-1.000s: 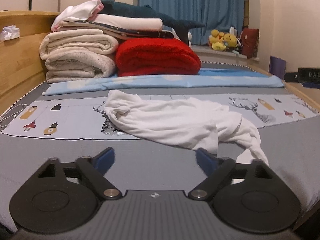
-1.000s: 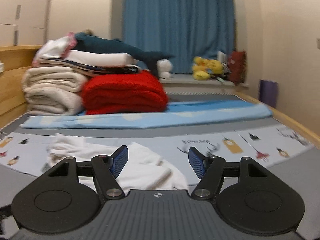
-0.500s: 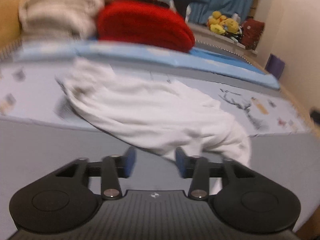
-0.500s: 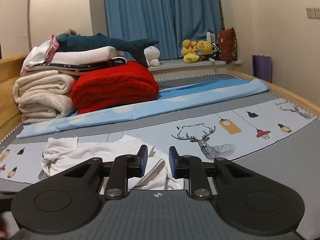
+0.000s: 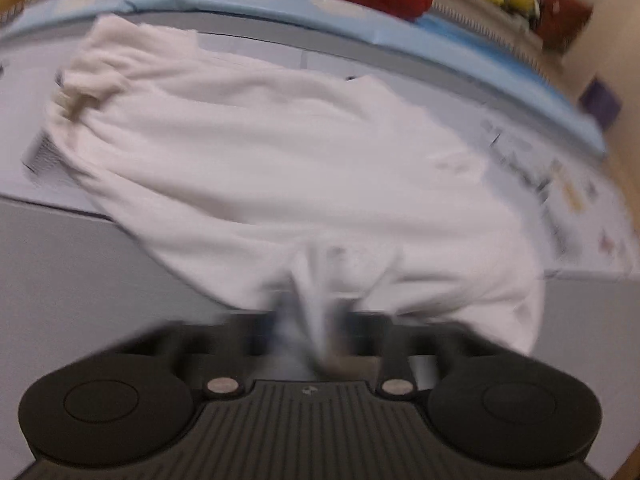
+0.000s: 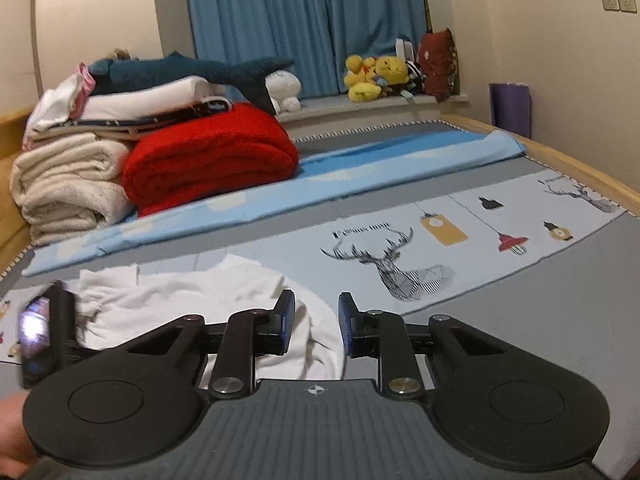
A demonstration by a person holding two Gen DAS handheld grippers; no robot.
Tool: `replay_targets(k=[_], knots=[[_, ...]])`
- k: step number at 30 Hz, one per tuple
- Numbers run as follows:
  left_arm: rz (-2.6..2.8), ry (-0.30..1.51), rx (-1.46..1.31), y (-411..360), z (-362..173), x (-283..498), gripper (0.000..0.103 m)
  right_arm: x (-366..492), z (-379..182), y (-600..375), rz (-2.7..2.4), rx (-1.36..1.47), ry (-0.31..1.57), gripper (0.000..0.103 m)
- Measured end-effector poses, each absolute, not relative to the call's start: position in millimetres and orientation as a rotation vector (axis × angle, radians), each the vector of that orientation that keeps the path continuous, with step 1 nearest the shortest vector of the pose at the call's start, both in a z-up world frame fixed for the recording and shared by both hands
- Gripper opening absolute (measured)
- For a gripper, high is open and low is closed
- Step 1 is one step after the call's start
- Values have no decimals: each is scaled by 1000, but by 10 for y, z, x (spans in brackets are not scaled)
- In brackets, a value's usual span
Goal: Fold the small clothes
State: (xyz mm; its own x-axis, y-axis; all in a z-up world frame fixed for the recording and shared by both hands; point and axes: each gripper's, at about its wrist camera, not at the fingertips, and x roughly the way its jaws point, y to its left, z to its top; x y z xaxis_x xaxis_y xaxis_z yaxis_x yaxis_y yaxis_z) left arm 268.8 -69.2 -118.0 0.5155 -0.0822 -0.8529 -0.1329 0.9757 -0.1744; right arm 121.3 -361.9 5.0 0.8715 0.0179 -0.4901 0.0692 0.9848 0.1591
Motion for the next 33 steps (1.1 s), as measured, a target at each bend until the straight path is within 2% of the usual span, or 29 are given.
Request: replay_targets(k=[6, 12, 15, 17, 19, 20, 22, 24, 33], knots=[[33, 916, -149, 458, -750, 1909, 4, 1285, -24, -3575, -34, 194, 579, 25], [159, 1051, -23, 1694, -812, 1154, 4, 1293, -84, -3359, 13, 143, 621, 25], [175, 1128, -93, 2111, -911, 988, 5, 1345, -179, -3236, 45, 124, 686, 26], [149, 1143, -168, 2278, -957, 918, 12, 1407, -280, -3163, 72, 126, 758, 26], [129, 1110, -224, 2351, -923, 868, 39, 1491, -403, -3100, 83, 141, 837, 26], [123, 1086, -243, 2412, -881, 863, 45, 1530, -463, -3067, 90, 149, 878, 26], [119, 1030, -272, 2478, -756, 869, 66, 1600, -593, -3034, 80, 164, 950, 26], [119, 990, -315, 2526, -653, 871, 72, 1657, -709, -2990, 72, 161, 1007, 26], [120, 933, -378, 2472, -538, 1070, 72, 1870, -1213, -2905, -66, 96, 1169, 25]])
